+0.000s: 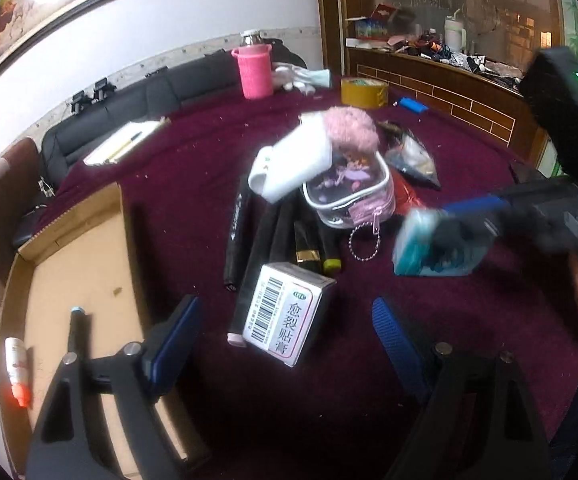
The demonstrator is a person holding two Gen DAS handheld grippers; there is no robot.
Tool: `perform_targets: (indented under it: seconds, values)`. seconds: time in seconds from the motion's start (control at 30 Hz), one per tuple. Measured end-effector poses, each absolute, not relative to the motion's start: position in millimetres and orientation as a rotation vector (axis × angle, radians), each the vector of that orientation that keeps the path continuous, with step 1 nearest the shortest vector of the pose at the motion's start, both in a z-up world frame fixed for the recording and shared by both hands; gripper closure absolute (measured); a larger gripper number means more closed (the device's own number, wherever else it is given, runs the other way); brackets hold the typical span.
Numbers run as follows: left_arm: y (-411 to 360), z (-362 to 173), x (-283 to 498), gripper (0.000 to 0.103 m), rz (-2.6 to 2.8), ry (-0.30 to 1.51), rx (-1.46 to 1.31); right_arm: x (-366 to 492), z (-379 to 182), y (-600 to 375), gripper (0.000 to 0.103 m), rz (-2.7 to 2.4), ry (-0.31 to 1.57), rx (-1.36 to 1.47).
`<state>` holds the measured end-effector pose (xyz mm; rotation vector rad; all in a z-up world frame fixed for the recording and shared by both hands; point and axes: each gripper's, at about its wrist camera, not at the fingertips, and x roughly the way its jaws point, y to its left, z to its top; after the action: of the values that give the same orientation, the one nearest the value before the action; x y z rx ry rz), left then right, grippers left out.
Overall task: Organize objects
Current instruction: 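Grasp the white barcode medicine box with the left gripper while the right gripper grasps the blue tissue pack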
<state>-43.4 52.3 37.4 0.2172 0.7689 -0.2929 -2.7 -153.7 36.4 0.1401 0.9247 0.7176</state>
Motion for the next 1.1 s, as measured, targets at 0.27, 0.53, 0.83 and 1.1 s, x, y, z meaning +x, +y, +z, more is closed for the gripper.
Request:
perform_targets:
  seconds: [0.27, 0.53, 0.83, 1.1]
  values:
    - [60, 29, -24, 0.017, -0.308, 0.808, 0.161, -20, 24, -143, 0.057, 0.7, 0.933, -0.003]
    - [54, 25, -20, 0.058, -0.382, 0.848, 0.133, -24, 29, -147, 0.007, 0.752, 0.909, -0.011]
    - [51, 13, -12, 0.07, -0.358, 0.931, 0.139, -42, 18, -111, 0.034, 0.756, 0.902, -0.224]
    - [63, 22, -20, 0.071, -0.362, 0.88, 0.051, -41, 25, -119, 0.061, 0.703, 0.902, -0.219]
